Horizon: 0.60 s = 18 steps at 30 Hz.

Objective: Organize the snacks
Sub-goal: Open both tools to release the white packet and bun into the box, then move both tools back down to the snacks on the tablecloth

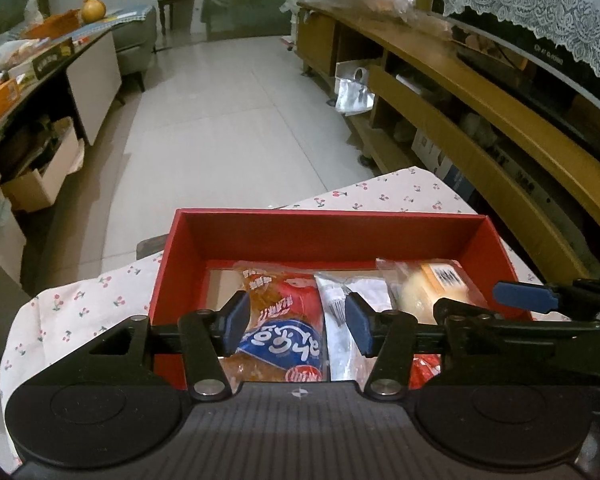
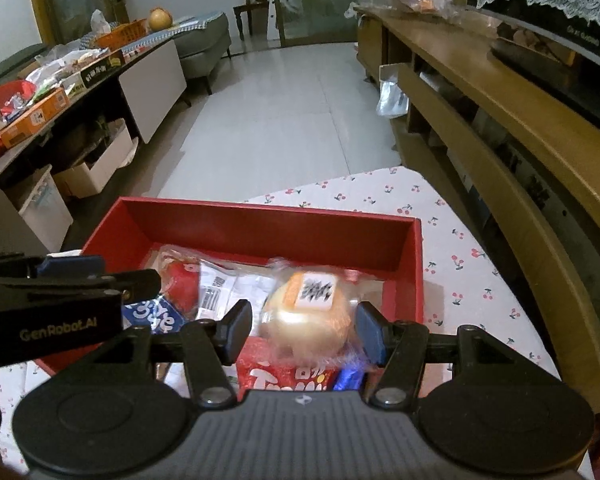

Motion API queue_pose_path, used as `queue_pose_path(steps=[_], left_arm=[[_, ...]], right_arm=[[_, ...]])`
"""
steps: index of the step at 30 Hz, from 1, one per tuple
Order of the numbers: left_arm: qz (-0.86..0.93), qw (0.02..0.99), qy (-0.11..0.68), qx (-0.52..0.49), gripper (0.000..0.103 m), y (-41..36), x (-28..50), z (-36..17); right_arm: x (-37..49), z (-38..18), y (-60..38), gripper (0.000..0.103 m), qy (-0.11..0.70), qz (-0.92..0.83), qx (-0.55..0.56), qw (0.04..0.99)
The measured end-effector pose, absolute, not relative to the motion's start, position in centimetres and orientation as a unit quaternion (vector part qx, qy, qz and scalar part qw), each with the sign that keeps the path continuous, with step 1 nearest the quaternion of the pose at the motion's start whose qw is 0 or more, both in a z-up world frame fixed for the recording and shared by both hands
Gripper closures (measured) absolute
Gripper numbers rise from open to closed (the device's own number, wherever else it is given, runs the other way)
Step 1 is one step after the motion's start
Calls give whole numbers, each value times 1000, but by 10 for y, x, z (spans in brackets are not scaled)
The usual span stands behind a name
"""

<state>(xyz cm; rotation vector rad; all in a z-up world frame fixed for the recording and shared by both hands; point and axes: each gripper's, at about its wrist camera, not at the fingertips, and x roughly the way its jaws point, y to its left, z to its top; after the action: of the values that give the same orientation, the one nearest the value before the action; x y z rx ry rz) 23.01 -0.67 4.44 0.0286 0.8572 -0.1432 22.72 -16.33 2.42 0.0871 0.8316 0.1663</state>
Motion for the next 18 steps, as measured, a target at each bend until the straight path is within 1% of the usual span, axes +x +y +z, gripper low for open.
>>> queue_pose_path(steps=[11, 18], left_arm=[[-82, 904, 419, -2, 41, 2, 191, 54], [-89, 901, 424, -7, 41, 5, 167, 54]], right_arm=[[176, 47, -168, 33, 388, 84, 54, 916], [147, 47, -173, 33, 392, 85, 60, 914]])
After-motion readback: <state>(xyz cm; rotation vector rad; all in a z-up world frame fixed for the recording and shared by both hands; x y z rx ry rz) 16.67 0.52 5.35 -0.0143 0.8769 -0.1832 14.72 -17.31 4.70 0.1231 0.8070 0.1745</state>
